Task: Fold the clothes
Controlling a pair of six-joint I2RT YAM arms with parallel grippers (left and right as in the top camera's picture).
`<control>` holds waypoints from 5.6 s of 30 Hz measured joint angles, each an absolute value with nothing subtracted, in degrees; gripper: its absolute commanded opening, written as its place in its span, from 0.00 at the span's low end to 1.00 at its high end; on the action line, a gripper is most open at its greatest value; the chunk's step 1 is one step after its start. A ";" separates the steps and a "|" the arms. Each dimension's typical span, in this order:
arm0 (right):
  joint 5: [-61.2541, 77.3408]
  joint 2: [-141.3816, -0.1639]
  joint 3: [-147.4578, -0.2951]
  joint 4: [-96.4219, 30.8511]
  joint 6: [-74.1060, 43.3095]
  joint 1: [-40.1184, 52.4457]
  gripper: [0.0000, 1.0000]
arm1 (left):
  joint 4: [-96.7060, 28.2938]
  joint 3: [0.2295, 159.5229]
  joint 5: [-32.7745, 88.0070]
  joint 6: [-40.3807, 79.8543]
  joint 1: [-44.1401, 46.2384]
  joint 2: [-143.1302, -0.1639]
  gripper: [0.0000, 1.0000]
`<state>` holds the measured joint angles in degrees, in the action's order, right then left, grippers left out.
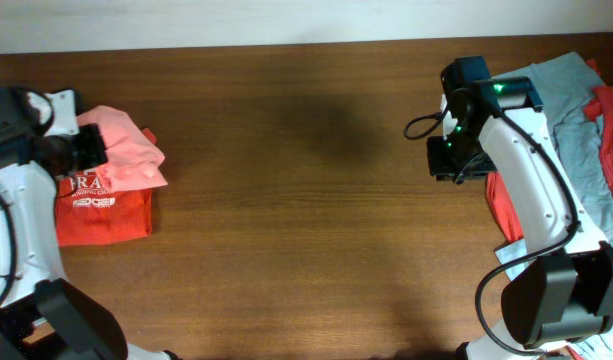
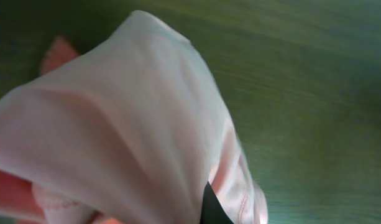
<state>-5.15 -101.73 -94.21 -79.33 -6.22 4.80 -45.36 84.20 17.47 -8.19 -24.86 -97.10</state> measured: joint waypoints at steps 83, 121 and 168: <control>-5.13 -101.73 -94.19 -79.70 -6.02 4.80 0.33 | -47.13 84.23 11.99 -1.06 -30.72 -88.73 0.17; -5.13 -101.73 -94.26 -80.62 -6.02 4.80 0.33 | -39.66 79.00 58.13 -2.07 -45.78 -122.72 0.04; -5.15 -101.73 -94.30 -80.99 -6.04 4.78 0.34 | -47.94 79.77 24.03 -4.40 -36.47 -97.62 0.48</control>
